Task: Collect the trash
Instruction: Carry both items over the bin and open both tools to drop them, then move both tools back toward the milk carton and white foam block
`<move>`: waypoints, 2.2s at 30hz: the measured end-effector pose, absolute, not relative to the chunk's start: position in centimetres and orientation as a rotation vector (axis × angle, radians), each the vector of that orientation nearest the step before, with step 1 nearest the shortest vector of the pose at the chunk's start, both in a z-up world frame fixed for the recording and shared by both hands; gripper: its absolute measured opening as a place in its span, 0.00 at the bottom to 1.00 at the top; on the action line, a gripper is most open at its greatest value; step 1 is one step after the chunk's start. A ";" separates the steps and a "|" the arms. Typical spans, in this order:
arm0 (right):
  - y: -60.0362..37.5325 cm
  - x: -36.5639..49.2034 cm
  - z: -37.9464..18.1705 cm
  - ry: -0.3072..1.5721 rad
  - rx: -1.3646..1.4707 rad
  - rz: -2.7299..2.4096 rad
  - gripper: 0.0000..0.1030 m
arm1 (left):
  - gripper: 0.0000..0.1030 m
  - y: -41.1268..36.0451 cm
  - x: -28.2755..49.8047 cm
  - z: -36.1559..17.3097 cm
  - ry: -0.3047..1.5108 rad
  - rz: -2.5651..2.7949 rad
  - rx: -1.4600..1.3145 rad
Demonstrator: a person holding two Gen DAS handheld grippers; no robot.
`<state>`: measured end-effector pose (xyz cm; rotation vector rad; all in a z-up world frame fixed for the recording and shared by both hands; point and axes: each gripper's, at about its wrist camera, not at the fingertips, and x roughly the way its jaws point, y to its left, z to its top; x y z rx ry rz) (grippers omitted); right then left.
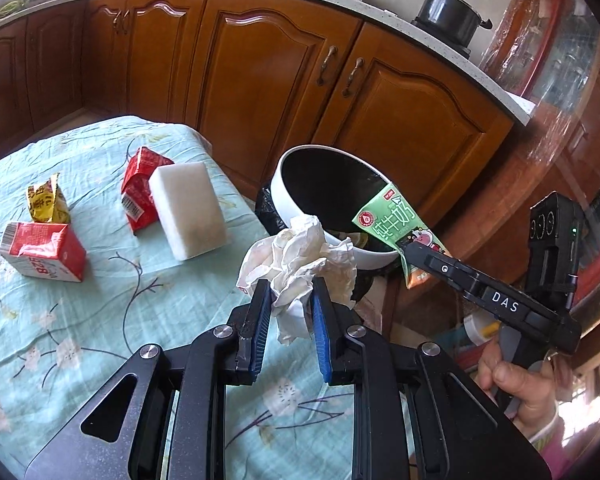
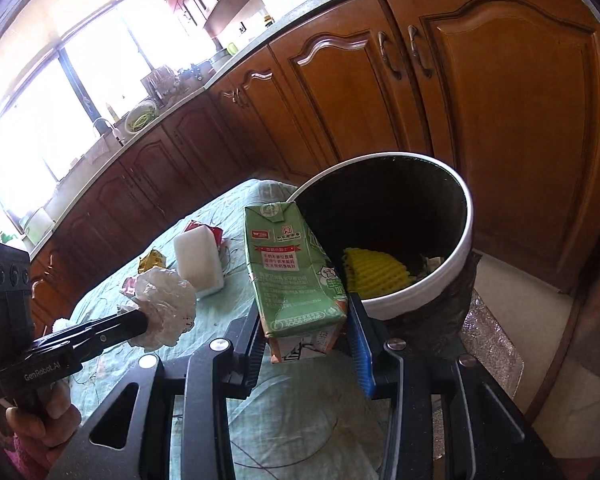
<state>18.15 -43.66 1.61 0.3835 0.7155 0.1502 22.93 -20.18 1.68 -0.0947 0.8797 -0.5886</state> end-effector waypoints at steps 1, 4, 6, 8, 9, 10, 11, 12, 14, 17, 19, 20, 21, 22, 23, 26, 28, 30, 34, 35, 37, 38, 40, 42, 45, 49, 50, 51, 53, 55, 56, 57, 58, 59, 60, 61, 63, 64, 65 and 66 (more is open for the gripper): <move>-43.9 18.3 1.6 0.716 0.384 0.143 0.37 | 0.18 -20.6 23.1 1.7 0.880 -0.592 -0.090; -44.5 18.6 1.7 0.717 0.378 0.124 0.37 | 0.18 -21.7 23.9 1.9 0.881 -0.599 -0.078; -44.9 18.9 1.8 0.719 0.372 0.110 0.37 | 0.18 -22.5 24.4 1.9 0.883 -0.603 -0.067; -45.6 19.4 1.8 0.723 0.366 0.095 0.37 | 0.18 -23.2 24.9 1.9 0.888 -0.608 -0.055; -45.8 19.8 1.8 0.726 0.363 0.089 0.37 | 0.18 -23.6 25.2 1.8 0.892 -0.614 -0.051; -46.0 20.0 1.8 0.729 0.359 0.082 0.37 | 0.18 -23.9 25.5 1.8 0.898 -0.619 -0.046; -46.2 20.3 1.8 0.731 0.356 0.074 0.37 | 0.18 -24.3 25.8 1.9 0.901 -0.619 -0.042; -46.4 20.6 1.9 0.735 0.350 0.067 0.37 | 0.18 -24.8 26.2 1.9 0.903 -0.620 -0.039; -46.8 21.0 1.8 0.741 0.339 0.054 0.37 | 0.18 -25.4 26.7 2.2 0.902 -0.625 -0.032; -47.3 21.9 1.9 0.757 0.319 0.031 0.37 | 0.18 -26.8 27.7 2.5 0.897 -0.627 0.001; -47.6 22.4 1.9 0.766 0.307 0.018 0.37 | 0.19 -27.6 28.5 2.4 0.908 -0.619 0.019; -47.7 22.7 1.9 0.769 0.302 0.015 0.37 | 0.19 -27.9 28.9 2.3 0.917 -0.622 0.021; -47.9 23.0 1.9 0.773 0.298 0.013 0.37 | 0.19 -28.4 29.3 2.2 0.922 -0.625 0.023; -48.0 23.3 1.9 0.777 0.293 0.010 0.37 | 0.19 -29.0 29.7 2.2 0.923 -0.621 0.031; -48.0 23.6 1.8 0.782 0.289 0.008 0.37 | 0.19 -29.4 29.9 2.1 0.925 -0.622 0.041; -48.1 24.1 1.6 0.795 0.283 0.002 0.37 | 0.19 -30.2 30.8 1.8 0.933 -0.627 0.052; -48.3 24.4 1.4 0.801 0.279 -0.004 0.37 | 0.19 -30.6 31.3 1.5 0.939 -0.620 0.059; -48.5 24.8 1.2 0.809 0.285 0.002 0.38 | 0.19 -30.9 31.6 1.2 0.947 -0.616 0.066; -49.2 25.7 0.9 0.814 0.316 0.015 0.48 | 0.32 -32.0 32.1 0.5 0.977 -0.602 0.096; -49.4 25.6 0.8 0.811 0.324 0.013 0.50 | 0.40 -32.1 32.3 0.4 0.985 -0.595 0.097; -49.7 25.1 0.9 0.799 0.336 0.005 0.50 | 0.41 -31.9 32.2 0.2 0.983 -0.593 0.088; -49.9 24.6 1.0 0.788 0.346 0.005 0.50 | 0.42 -31.9 32.2 0.2 0.984 -0.591 0.085; -50.2 23.7 1.1 0.764 0.370 0.007 0.50 | 0.42 -31.5 31.7 0.3 0.979 -0.592 0.069; -50.4 22.9 1.2 0.745 0.393 0.011 0.54 | 0.43 -30.6 30.9 0.6 0.964 -0.587 0.050; -50.3 20.9 1.1 0.705 0.441 0.032 0.68 | 0.45 -28.8 29.1 1.0 0.942 -0.582 0.006; -49.0 18.4 1.1 0.665 0.483 0.069 0.69 | 0.51 -25.9 26.1 1.5 0.902 -0.540 -0.044; -48.6 18.0 1.1 0.658 0.493 0.080 0.69 | 0.55 -24.9 25.3 1.5 0.897 -0.529 -0.060; -48.1 17.6 1.1 0.652 0.502 0.093 0.70 | 0.57 -24.1 24.7 1.5 0.891 -0.516 -0.072; -47.0 17.0 1.2 0.646 0.513 0.116 0.70 | 0.58 -22.1 23.5 1.3 0.890 -0.476 -0.093; -45.6 16.7 1.3 0.644 0.516 0.146 0.70 | 0.58 -19.8 22.7 0.9 0.897 -0.448 -0.129; -44.9 16.6 1.5 0.644 0.511 0.163 0.70 | 0.58 -18.6 22.4 0.8 0.899 -0.431 -0.144; -44.1 16.7 1.6 0.648 0.501 0.180 0.70 | 0.58 -17.4 22.2 0.7 0.900 -0.408 -0.156; -43.4 16.7 1.7 0.652 0.491 0.195 0.70 | 0.58 -16.2 22.0 0.7 0.898 -0.383 -0.170; -42.4 16.9 1.8 0.658 0.479 0.212 0.70 | 0.58 -15.0 21.8 0.6 0.894 -0.364 -0.189; -41.7 17.1 1.8 0.661 0.470 0.226 0.70 | 0.58 -13.8 21.6 0.6 0.894 -0.349 -0.206; -40.8 17.5 1.8 0.667 0.458 0.244 0.70 | 0.58 -12.7 21.6 0.6 0.895 -0.333 -0.220; -39.2 17.6 1.7 0.683 0.439 0.270 0.70 | 0.58 -10.8 21.7 0.4 0.896 -0.303 -0.249; -38.4 18.0 1.6 0.692 0.430 0.284 0.70 | 0.58 -10.0 21.8 0.3 0.897 -0.293 -0.263; -37.6 18.2 1.4 0.700 0.420 0.295 0.70 | 0.60 -9.2 21.9 0.3 0.899 -0.283 -0.275; -36.8 18.3 1.3 0.707 0.407 0.304 0.70 | 0.62 -8.5 22.2 0.2 0.902 -0.270 -0.287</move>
